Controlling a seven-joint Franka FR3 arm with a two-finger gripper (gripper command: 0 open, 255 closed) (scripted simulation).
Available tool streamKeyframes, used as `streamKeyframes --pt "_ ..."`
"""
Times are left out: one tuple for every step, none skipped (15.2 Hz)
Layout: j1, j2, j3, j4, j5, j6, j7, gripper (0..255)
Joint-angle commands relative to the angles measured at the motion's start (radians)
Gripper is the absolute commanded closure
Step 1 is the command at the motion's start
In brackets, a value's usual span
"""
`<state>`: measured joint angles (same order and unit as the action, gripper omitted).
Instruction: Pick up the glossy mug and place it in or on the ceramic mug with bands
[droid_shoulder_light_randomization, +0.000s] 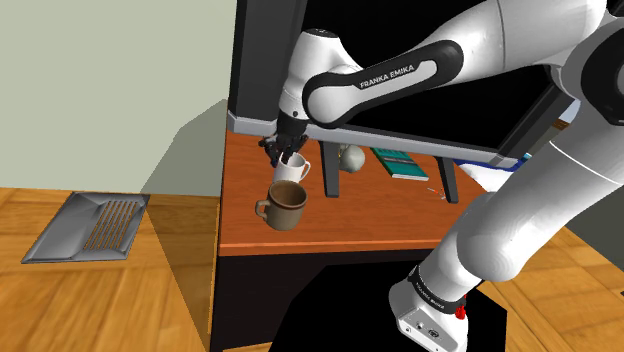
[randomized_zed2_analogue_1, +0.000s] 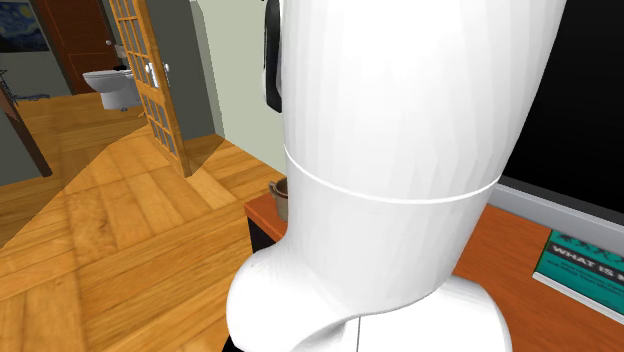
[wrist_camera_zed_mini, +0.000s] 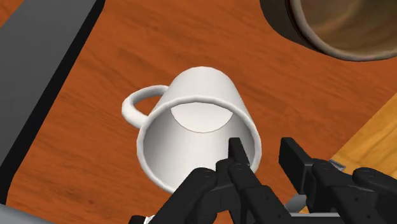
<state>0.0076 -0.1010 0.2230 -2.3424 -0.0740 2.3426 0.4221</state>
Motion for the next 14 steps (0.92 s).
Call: streamKeyframes --pt "-0.009 0.078 -0.013 0.003 -0.002 0.006 -0.104 255" --pt "-0.01 0.064 -0.014 0.006 0.002 -0.011 -0.11 255" --pt "-0.009 0.057 -0.015 0.004 0.005 -0.015 -0.113 255" --pt "-0.011 0.061 -0.016 0.011 0.004 -0.018 -0.116 255" --pt "-0.01 0.039 -0.018 0.004 0.012 -0.033 -0.124 255" --pt "-0.014 0.042 -0.022 0.014 0.012 -0.039 -0.131 255" --pt "-0.017 0.055 -0.025 0.018 0.008 -0.031 -0.133 255" --pt "-0.002 0.071 -0.01 0.003 -0.001 -0.001 -0.095 255" --pt "0.0 0.062 -0.012 0.008 0.003 -0.015 -0.098 255" --pt "0.003 0.054 -0.015 0.013 0.006 -0.029 -0.101 255" --pt "0.005 0.046 -0.017 0.019 0.009 -0.042 -0.104 255" --pt "0.008 0.038 -0.02 0.025 0.011 -0.056 -0.106 255" --pt "0.011 0.03 -0.023 0.031 0.014 -0.069 -0.109 255" --pt "0.014 0.023 -0.026 0.038 0.016 -0.083 -0.111 255"
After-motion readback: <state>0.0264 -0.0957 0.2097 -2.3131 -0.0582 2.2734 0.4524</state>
